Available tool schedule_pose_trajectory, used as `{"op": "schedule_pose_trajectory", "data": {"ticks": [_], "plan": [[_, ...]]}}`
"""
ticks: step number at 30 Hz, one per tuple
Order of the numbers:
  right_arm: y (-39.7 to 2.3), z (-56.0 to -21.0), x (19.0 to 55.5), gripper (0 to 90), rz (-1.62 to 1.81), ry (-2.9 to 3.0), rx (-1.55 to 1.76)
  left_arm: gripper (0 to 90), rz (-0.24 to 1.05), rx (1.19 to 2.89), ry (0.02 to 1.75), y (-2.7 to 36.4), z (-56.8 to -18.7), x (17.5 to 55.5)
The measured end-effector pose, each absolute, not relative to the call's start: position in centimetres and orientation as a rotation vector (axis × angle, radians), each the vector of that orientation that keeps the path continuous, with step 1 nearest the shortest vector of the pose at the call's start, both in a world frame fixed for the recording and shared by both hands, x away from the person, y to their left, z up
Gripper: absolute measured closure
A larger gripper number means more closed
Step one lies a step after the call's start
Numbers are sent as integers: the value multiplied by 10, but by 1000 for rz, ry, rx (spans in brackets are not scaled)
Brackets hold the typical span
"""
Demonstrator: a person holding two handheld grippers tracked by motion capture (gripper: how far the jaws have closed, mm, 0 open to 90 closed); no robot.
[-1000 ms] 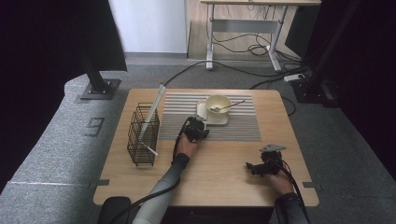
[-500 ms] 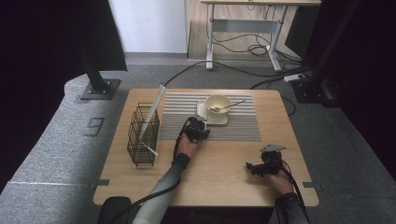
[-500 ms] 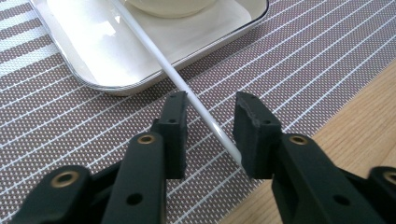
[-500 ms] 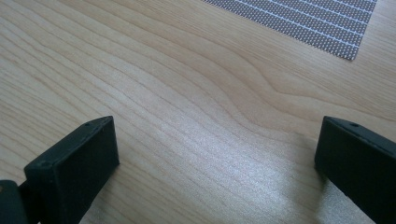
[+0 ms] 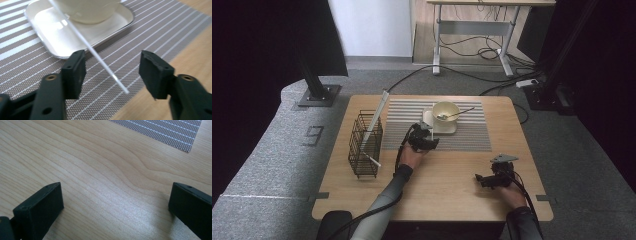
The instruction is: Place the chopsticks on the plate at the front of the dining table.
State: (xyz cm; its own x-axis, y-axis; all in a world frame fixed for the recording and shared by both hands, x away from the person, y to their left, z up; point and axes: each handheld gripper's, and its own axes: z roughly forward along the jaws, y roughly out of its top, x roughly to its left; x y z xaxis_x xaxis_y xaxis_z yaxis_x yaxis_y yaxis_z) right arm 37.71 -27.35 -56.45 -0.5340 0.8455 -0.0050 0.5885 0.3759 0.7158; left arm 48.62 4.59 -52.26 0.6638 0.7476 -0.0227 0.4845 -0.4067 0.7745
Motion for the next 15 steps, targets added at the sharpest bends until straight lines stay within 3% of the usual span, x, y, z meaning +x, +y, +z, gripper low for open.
{"op": "schedule_pose_trajectory", "data": {"ticks": [6,15], "plan": [[-274,-564,377,0,953,2271,1248,164,401,2087,891,49,-513,476],[-273,-564,377,0,953,2270,1248,0,350,2109,794,49,-503,456]]}}
